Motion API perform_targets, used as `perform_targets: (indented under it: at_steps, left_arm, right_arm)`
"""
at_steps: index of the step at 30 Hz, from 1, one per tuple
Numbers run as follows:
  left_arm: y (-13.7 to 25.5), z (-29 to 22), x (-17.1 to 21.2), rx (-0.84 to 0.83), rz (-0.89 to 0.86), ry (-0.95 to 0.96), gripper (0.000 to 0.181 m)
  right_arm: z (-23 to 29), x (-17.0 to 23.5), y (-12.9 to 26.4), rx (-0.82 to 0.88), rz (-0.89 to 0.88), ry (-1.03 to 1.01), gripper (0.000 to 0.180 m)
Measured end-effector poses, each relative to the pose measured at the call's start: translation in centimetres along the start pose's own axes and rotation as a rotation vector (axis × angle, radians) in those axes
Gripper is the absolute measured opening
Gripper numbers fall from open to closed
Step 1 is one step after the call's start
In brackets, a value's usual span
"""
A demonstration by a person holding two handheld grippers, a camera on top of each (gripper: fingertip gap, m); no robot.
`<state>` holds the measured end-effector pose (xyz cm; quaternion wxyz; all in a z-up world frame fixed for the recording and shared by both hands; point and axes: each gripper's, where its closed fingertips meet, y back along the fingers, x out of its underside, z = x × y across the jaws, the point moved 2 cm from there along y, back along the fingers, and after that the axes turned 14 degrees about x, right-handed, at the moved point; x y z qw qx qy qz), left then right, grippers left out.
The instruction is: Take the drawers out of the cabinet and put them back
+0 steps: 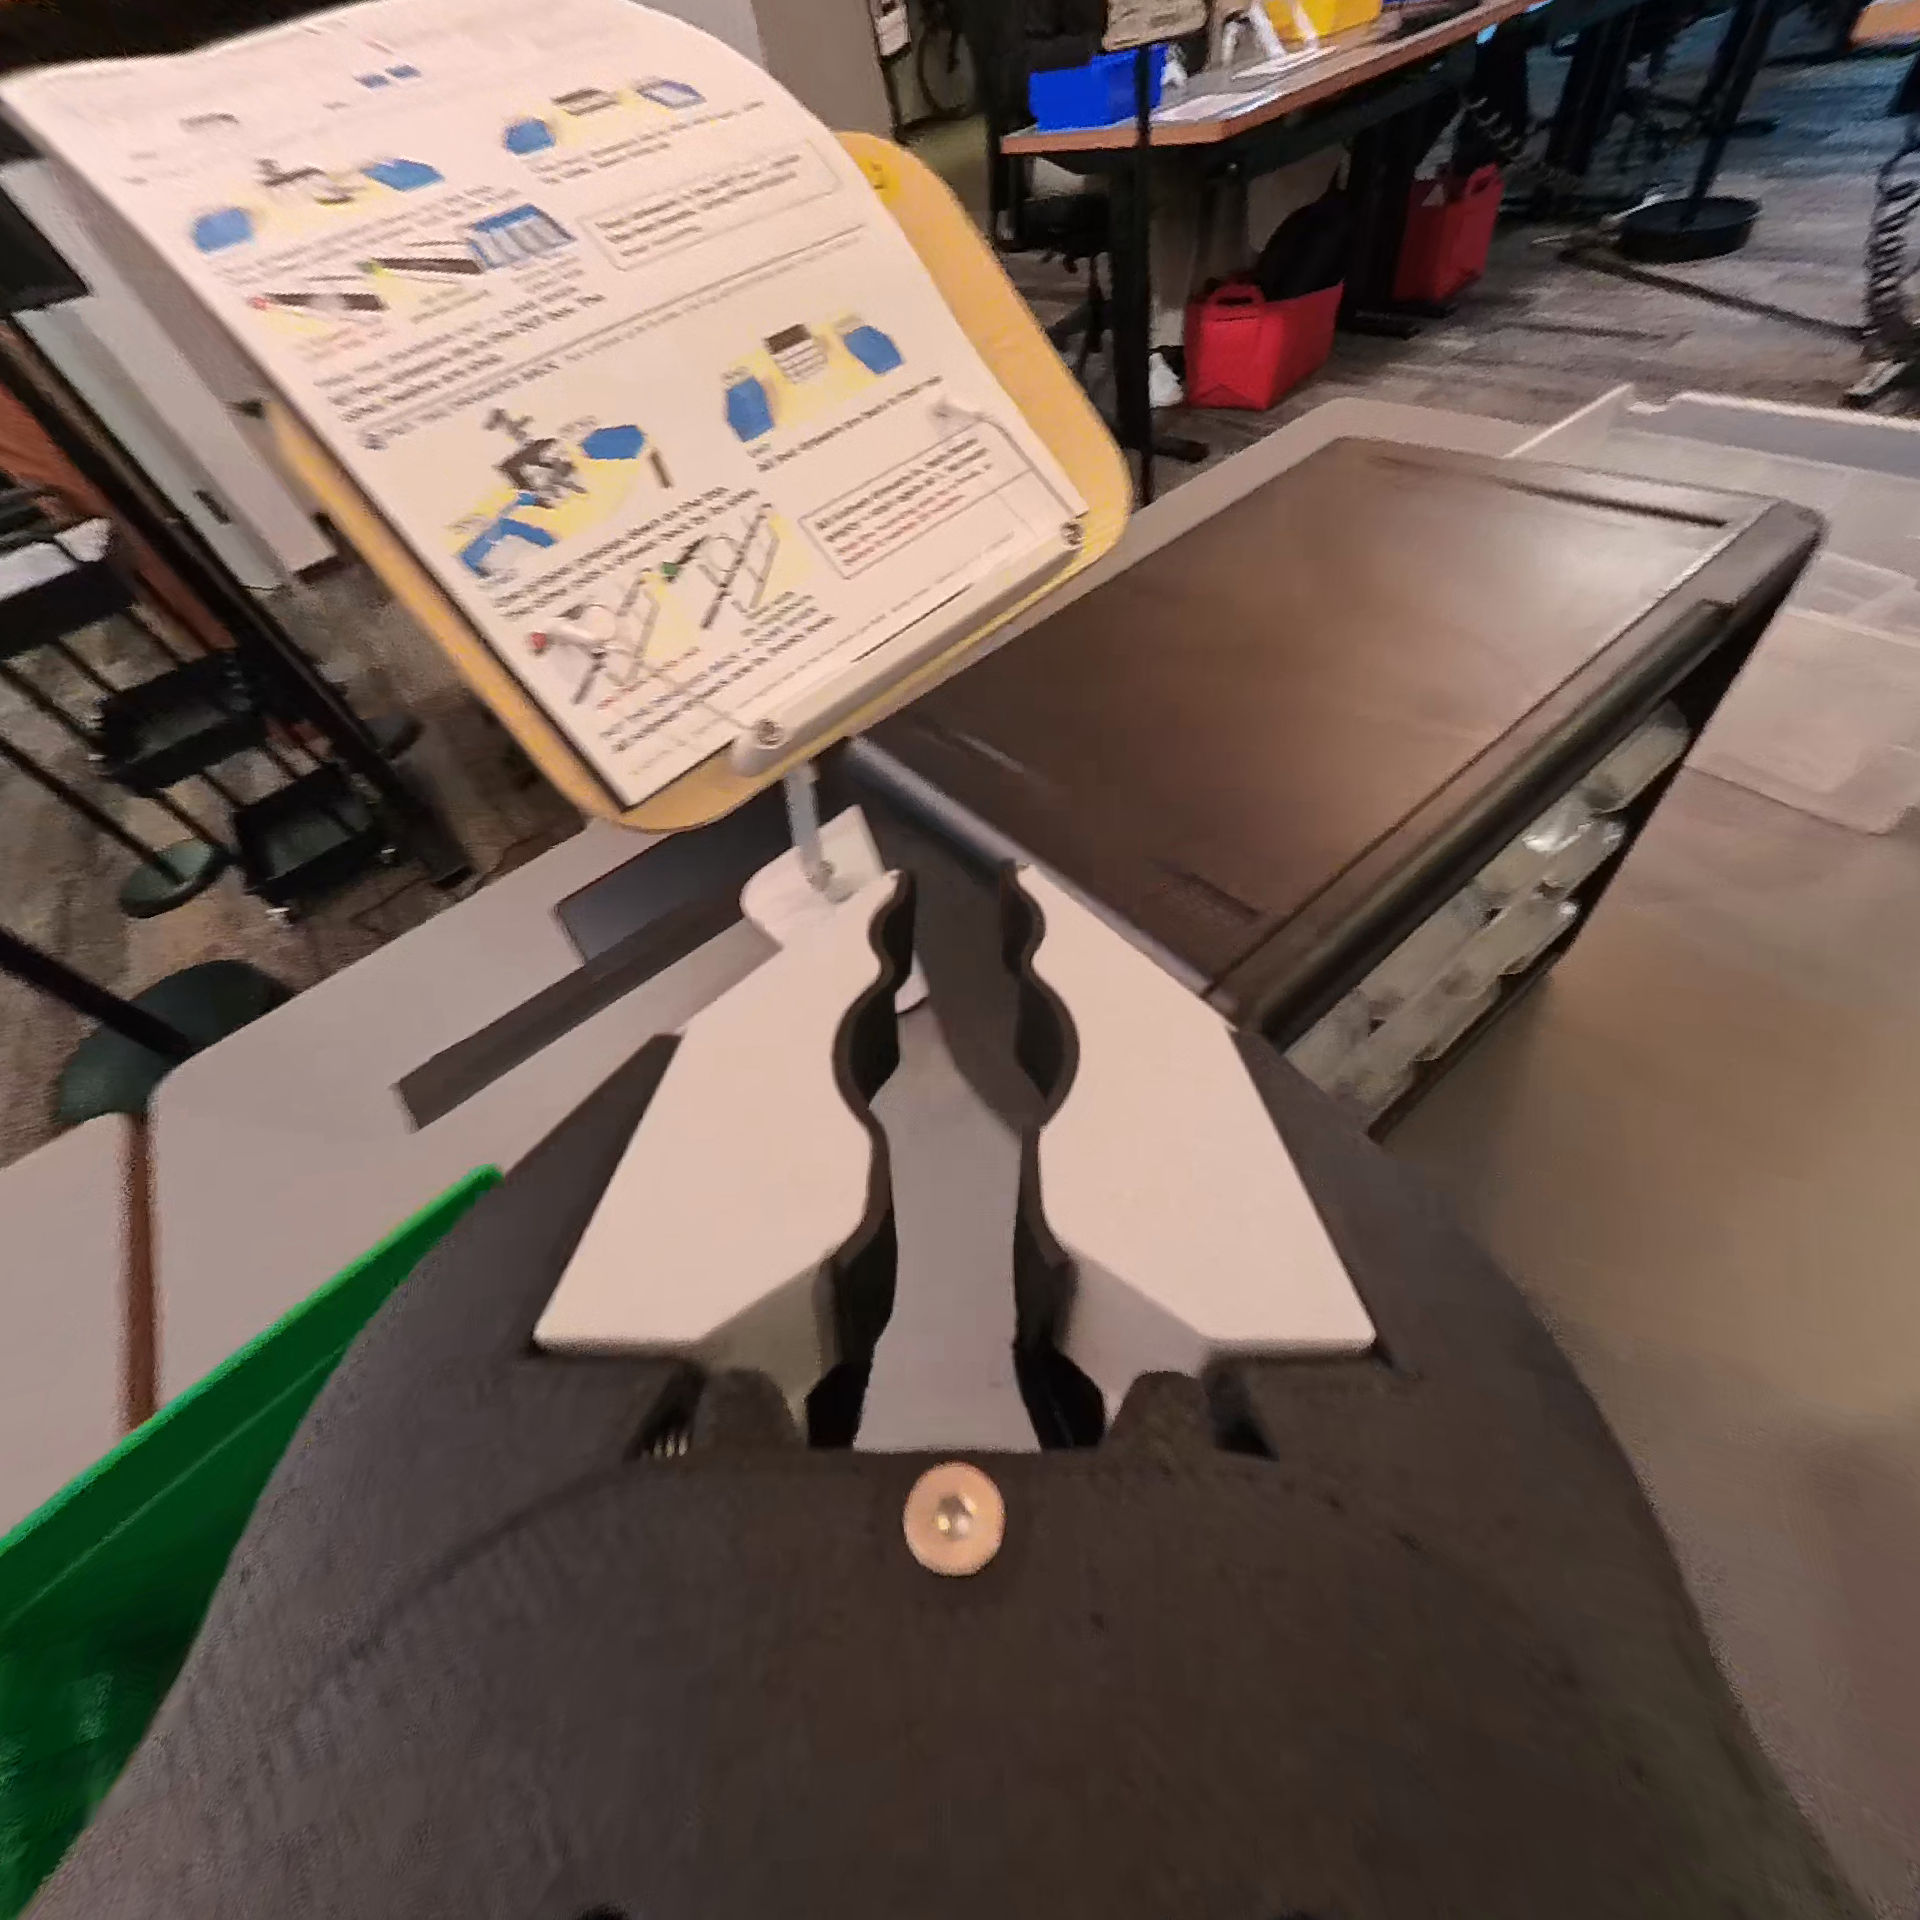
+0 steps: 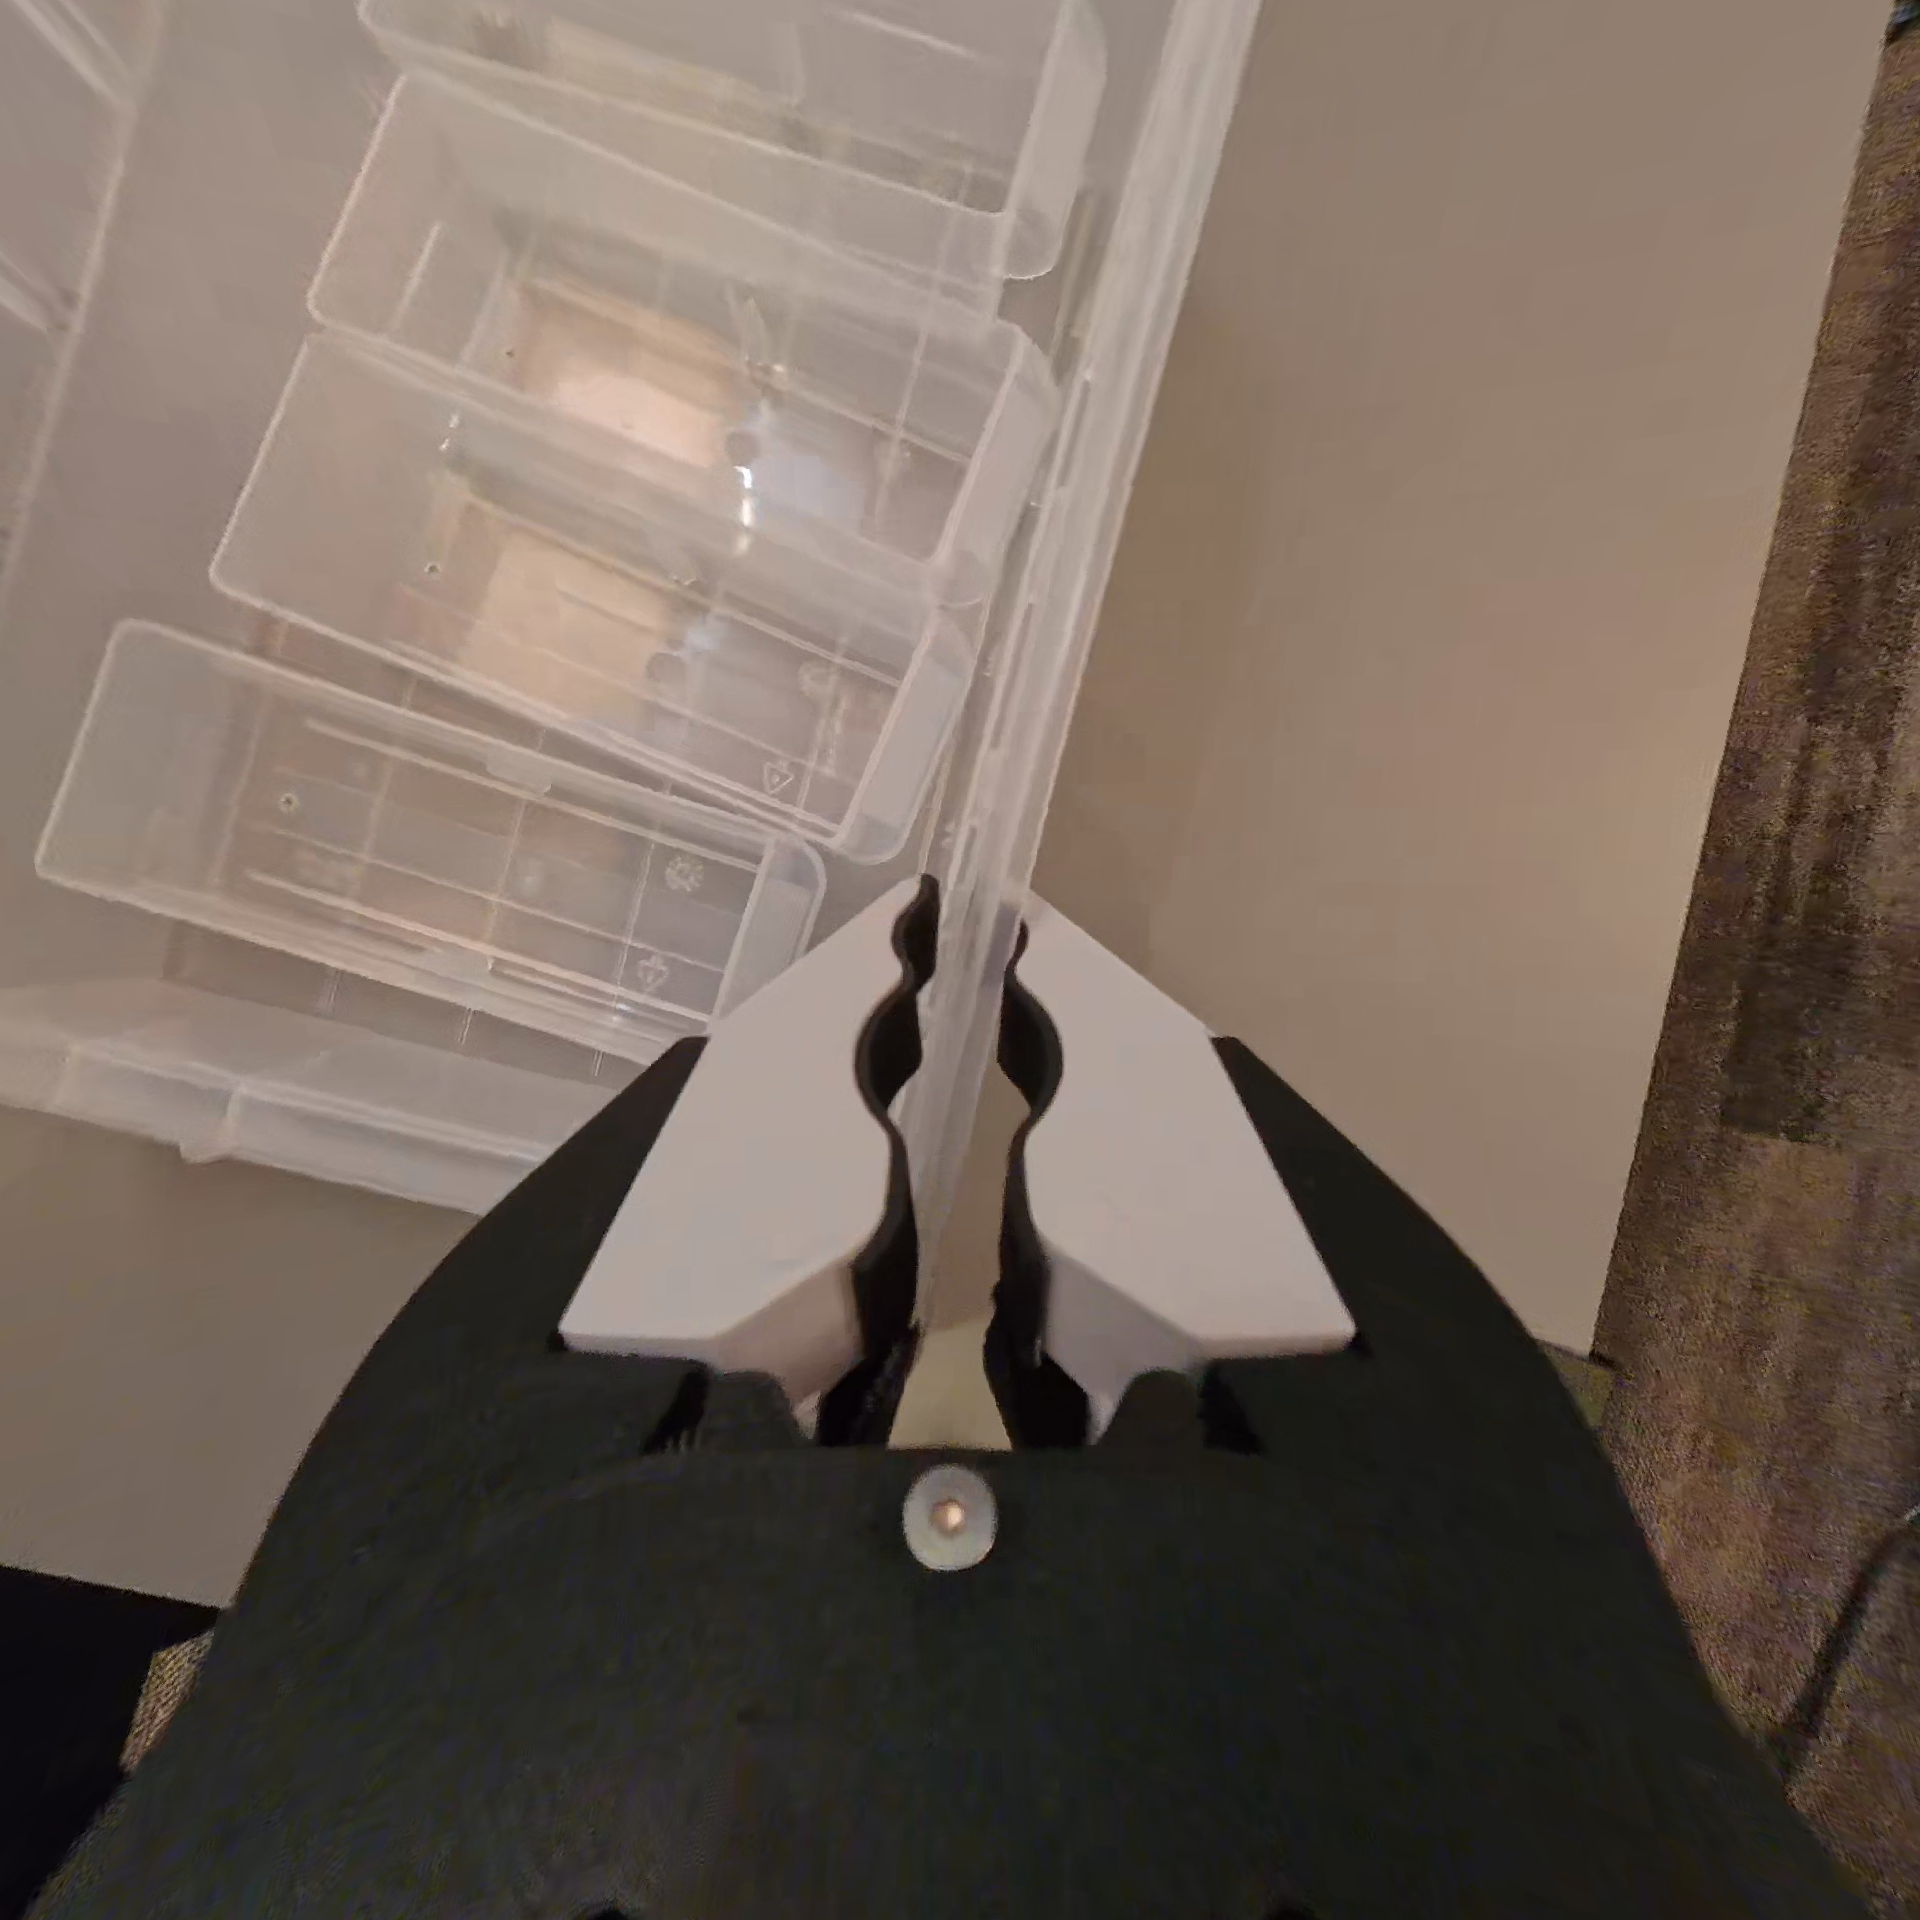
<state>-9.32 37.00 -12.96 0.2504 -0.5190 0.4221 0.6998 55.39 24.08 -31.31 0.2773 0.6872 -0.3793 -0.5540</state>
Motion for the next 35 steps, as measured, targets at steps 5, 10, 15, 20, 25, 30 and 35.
perform_targets:
  at_steps: [5, 10, 15, 20, 25, 30, 35]
  left_arm:
    - [3.3, 3.7, 1.5, -0.125, 0.071, -0.003, 0.020]
    - [7.2, 7.5, 4.0, -0.232, 0.152, 0.054, 0.034]
    - [12.2, 11.6, 8.8, -0.354, 0.250, 0.253, 0.056]
    - [16.5, 13.9, 16.4, -0.424, 0.396, 0.489, 0.082]
    - [19.3, 14.6, 23.7, -0.469, 0.513, 0.653, 0.088]
    - [19.8, 14.1, 27.4, -0.436, 0.567, 0.741, 0.081]
    - [19.0, 12.7, 29.5, -0.339, 0.605, 0.817, 0.051]
  right_arm:
    - [0.5, 1.5, 1.1, -0.053, 0.001, 0.001, 0.005]
    - [1.1, 3.3, 2.6, -0.070, 0.007, 0.041, 0.005]
    - [2.1, 5.1, 4.1, -0.132, 0.012, 0.087, 0.004]
    - [3.0, 6.4, 5.3, -0.193, 0.027, 0.167, 0.004]
    - [3.7, 7.0, 5.9, -0.286, 0.020, 0.285, 0.004]
    - [4.6, 7.1, 6.3, -0.373, 0.019, 0.477, 0.004]
    - [5.5, 6.8, 6.3, -0.454, 0.007, 0.619, 0.004]
